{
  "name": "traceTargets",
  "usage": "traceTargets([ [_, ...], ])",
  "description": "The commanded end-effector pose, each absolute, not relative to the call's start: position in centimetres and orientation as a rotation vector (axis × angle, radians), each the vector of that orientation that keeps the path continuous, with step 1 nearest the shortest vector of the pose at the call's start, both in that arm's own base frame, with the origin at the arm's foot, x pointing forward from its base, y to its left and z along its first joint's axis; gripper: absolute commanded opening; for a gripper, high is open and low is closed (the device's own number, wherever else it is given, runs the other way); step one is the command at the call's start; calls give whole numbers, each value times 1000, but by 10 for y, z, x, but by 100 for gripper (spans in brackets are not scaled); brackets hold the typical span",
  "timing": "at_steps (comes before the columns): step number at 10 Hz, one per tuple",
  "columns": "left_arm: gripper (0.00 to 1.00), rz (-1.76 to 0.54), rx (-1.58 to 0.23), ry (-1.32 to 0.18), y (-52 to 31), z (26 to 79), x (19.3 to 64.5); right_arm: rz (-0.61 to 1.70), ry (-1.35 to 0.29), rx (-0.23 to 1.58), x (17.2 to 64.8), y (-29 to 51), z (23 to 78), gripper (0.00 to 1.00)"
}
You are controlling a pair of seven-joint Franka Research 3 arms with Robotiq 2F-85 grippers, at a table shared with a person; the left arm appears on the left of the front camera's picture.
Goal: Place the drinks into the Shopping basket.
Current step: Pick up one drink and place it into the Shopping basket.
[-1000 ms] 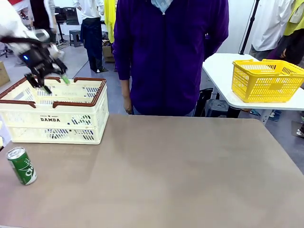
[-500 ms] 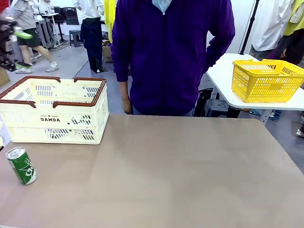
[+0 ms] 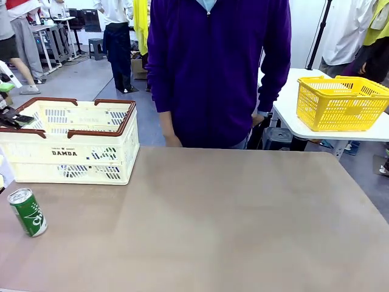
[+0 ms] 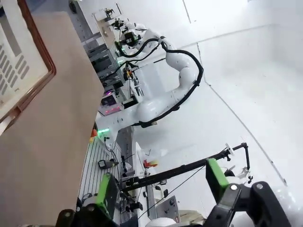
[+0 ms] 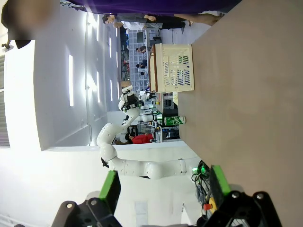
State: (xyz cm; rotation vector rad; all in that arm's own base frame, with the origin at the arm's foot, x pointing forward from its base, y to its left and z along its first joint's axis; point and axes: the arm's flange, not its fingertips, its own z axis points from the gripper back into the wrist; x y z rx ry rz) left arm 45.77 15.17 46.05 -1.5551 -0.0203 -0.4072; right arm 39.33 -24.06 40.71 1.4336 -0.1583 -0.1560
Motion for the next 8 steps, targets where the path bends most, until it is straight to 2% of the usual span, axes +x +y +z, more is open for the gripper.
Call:
traceTargets([
  [1,100,-385,-1535,-24,160,489,453,-164,-136,1430,393,-241,413,100],
  [8,100,-385,-1535,-24,160,489,453,-164,-136,1430,393,-241,413,100],
])
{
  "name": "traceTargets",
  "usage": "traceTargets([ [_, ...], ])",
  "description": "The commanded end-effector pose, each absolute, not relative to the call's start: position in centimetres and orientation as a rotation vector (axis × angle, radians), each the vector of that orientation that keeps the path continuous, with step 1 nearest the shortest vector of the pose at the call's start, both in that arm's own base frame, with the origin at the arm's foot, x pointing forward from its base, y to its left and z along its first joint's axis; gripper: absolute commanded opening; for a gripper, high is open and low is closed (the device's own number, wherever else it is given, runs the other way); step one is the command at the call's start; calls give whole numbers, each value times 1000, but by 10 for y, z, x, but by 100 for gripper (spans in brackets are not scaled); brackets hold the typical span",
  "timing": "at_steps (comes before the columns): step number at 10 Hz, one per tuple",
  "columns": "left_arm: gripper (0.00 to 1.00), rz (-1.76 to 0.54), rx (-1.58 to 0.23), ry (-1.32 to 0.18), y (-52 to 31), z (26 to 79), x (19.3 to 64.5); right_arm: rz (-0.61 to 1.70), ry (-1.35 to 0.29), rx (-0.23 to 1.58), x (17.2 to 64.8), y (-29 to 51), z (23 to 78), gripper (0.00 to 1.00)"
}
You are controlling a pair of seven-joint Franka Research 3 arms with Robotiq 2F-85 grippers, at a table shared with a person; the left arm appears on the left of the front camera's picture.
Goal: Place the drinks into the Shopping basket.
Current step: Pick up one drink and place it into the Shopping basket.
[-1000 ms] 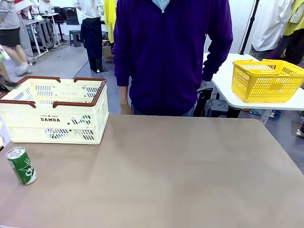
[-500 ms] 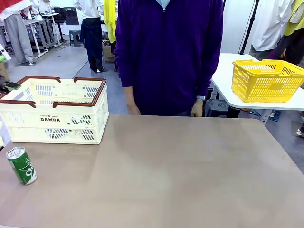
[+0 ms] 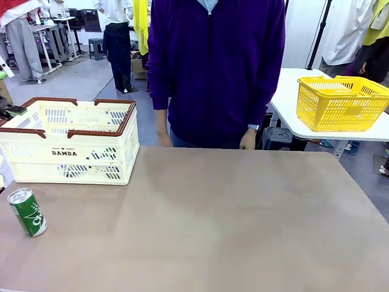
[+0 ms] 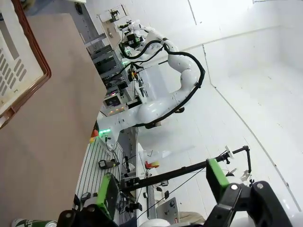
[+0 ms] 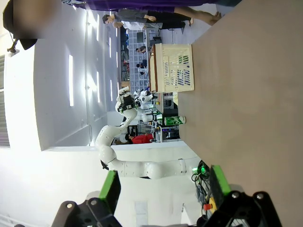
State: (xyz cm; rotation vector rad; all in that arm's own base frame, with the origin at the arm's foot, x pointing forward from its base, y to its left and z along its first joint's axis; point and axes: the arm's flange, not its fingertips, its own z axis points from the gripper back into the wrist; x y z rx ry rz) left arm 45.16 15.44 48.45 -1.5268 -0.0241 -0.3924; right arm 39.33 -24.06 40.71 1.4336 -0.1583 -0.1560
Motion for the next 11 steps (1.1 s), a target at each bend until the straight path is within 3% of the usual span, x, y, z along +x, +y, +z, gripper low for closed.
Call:
traceTargets([
  [1,100,-392,-1527,-24,154,485,452,-164,-136,1430,393,-241,413,100],
  [2,100,-431,-1506,22,149,503,469,-164,-136,1430,393,-241,413,100],
  [3,100,-410,-1318,-50,141,537,453,-164,-136,1430,393,-241,413,100],
  [5,100,-423,-877,-244,116,577,376,-164,-136,1430,393,-241,413,100],
  [6,100,-575,-574,-340,113,576,337,-164,-136,1430,393,-241,413,100],
  [7,100,-609,-376,-316,115,567,312,-164,-136,1430,393,-241,413,100],
  [10,100,-505,-191,-41,95,532,290,-164,-136,1430,393,-241,413,100],
  [11,100,-516,-195,-32,87,532,301,-164,-136,1430,393,-241,413,100],
])
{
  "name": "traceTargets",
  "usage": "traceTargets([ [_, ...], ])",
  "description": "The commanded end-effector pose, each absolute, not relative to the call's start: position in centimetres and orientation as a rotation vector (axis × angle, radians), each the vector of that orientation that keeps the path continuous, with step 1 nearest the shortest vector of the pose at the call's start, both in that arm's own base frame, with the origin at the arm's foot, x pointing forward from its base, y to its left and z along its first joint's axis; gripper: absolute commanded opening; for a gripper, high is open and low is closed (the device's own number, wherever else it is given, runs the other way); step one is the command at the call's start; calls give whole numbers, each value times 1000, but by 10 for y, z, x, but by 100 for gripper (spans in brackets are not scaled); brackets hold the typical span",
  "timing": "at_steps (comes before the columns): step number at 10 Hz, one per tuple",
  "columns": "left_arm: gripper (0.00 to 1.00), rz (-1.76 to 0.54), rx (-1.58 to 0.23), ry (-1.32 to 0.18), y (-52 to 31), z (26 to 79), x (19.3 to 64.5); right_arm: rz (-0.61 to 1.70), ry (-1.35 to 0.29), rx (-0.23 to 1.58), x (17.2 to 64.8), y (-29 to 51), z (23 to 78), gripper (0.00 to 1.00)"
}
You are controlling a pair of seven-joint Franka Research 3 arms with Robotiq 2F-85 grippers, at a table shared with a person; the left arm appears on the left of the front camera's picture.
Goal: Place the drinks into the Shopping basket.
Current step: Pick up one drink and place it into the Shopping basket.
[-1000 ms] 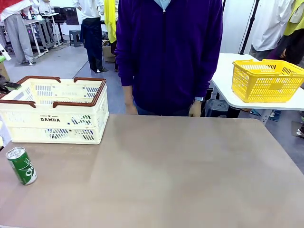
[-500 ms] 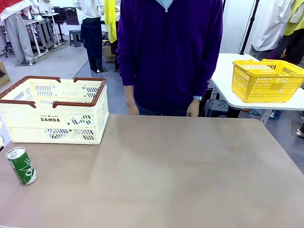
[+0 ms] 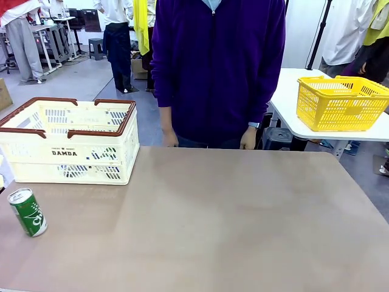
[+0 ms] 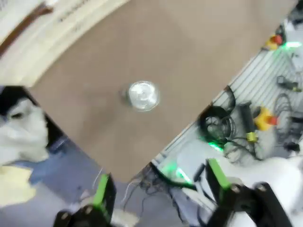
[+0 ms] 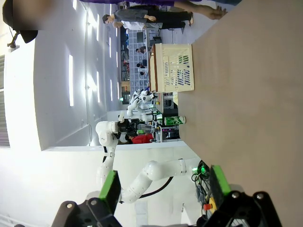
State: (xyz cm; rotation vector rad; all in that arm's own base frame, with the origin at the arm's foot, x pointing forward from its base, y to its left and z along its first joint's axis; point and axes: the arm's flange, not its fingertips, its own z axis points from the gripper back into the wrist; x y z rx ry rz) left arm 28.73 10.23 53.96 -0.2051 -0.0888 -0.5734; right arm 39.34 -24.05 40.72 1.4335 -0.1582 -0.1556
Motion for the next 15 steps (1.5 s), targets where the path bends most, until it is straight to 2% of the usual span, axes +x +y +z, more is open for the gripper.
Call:
traceTargets([
  [1,100,-607,-301,-122,116,557,285,-164,-136,1430,393,-241,413,100],
  [7,100,-603,-305,-132,117,555,286,-164,-136,1430,393,-241,413,100],
  [9,100,-387,-259,-191,106,522,281,-164,-136,1430,393,-241,413,100],
  [12,100,-186,-274,-240,82,484,273,-164,-136,1430,393,-241,413,100],
  [15,100,-170,-80,-222,36,455,280,-164,-136,1430,393,-241,413,100],
])
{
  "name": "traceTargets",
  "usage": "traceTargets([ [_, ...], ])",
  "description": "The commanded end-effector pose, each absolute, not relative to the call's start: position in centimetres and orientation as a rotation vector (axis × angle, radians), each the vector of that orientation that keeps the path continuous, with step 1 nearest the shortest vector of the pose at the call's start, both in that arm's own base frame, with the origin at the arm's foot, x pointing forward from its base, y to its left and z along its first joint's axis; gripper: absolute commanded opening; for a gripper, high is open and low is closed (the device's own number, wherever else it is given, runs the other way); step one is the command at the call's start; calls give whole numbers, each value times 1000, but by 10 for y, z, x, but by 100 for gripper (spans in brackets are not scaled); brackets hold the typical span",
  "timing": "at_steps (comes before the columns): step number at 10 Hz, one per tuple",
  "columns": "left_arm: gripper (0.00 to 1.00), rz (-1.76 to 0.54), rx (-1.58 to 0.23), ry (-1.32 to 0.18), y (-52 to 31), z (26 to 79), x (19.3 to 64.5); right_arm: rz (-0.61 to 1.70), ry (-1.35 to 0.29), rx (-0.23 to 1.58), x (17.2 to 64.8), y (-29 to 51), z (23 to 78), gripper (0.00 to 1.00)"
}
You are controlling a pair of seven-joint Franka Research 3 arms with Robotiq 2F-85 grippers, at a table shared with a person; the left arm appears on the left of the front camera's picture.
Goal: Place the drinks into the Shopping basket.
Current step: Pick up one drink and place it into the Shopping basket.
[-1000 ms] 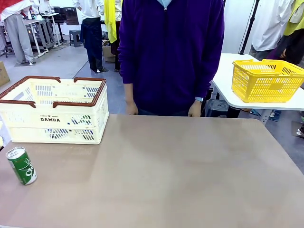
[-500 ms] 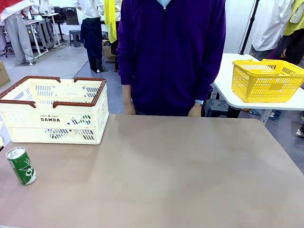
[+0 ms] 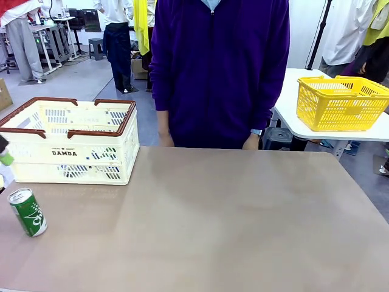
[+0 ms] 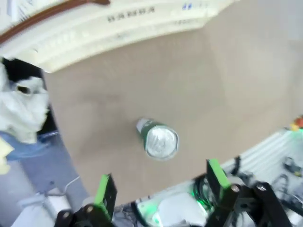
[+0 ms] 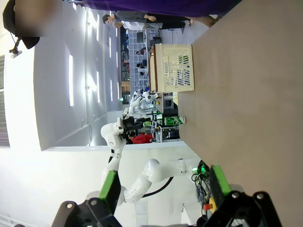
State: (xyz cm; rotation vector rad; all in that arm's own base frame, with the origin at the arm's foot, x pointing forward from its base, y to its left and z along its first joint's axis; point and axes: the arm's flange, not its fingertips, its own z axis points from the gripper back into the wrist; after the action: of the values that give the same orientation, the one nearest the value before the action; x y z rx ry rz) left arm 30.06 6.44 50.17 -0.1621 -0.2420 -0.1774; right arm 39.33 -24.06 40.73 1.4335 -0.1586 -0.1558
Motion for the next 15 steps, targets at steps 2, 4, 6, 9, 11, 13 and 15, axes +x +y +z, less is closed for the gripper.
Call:
traceTargets([
  [2,100,-236,-81,-148,14,436,285,-164,-136,1430,393,-241,413,100],
  [4,100,-226,-82,-53,8,414,294,-164,-136,1430,393,-241,413,100],
  [6,100,-163,-52,-7,17,401,301,-164,-136,1430,393,-241,413,100],
  [9,100,-155,-37,85,23,373,303,-164,-136,1430,393,-241,413,100],
  [11,100,-169,-70,125,21,363,299,-164,-136,1430,393,-241,413,100],
  [13,100,-160,-72,134,23,353,302,-164,-136,1430,393,-241,413,100],
  [15,100,-162,-76,157,25,345,302,-164,-136,1430,393,-241,413,100],
])
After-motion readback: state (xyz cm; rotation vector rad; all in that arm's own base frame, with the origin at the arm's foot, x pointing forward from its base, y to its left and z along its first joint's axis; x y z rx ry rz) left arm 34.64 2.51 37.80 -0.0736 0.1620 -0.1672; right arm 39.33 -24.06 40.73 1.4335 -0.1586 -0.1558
